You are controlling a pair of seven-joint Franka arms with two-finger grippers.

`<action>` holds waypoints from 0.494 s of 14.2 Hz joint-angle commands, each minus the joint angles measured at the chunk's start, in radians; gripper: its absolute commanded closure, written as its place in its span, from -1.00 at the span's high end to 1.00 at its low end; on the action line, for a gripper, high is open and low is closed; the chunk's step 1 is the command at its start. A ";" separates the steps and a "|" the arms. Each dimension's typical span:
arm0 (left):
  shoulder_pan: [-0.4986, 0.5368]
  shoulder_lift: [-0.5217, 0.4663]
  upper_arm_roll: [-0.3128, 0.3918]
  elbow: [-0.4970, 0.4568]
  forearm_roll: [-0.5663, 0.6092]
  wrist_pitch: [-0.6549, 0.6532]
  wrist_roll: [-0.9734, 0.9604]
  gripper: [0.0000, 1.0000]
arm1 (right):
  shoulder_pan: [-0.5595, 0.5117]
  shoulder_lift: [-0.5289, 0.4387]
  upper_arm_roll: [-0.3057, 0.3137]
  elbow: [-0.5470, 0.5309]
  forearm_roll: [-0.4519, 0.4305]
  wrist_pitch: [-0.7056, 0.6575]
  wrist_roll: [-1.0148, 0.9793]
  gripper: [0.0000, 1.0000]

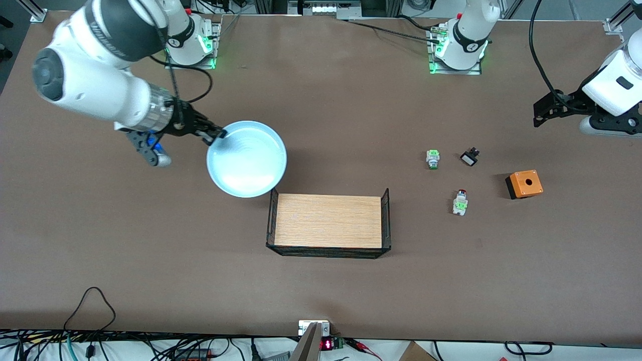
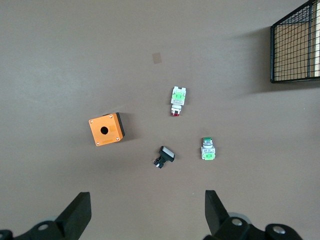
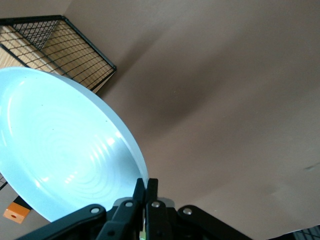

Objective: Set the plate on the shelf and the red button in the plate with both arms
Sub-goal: 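Lift the plate with the right gripper and carry it over the tray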

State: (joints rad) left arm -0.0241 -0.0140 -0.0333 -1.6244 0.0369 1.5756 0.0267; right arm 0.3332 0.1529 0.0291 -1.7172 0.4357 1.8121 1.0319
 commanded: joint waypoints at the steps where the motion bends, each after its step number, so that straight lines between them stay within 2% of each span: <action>1: 0.003 0.008 0.000 0.029 0.014 -0.025 -0.001 1.00 | 0.050 0.045 -0.006 0.059 0.018 0.042 0.100 -1.00; 7: 0.003 0.008 0.000 0.029 0.014 -0.025 -0.002 1.00 | 0.102 0.111 -0.006 0.097 0.018 0.153 0.198 -1.00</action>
State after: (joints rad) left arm -0.0241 -0.0140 -0.0327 -1.6240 0.0369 1.5744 0.0267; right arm 0.4150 0.2346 0.0296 -1.6534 0.4358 1.9321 1.1875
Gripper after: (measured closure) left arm 0.000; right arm 0.974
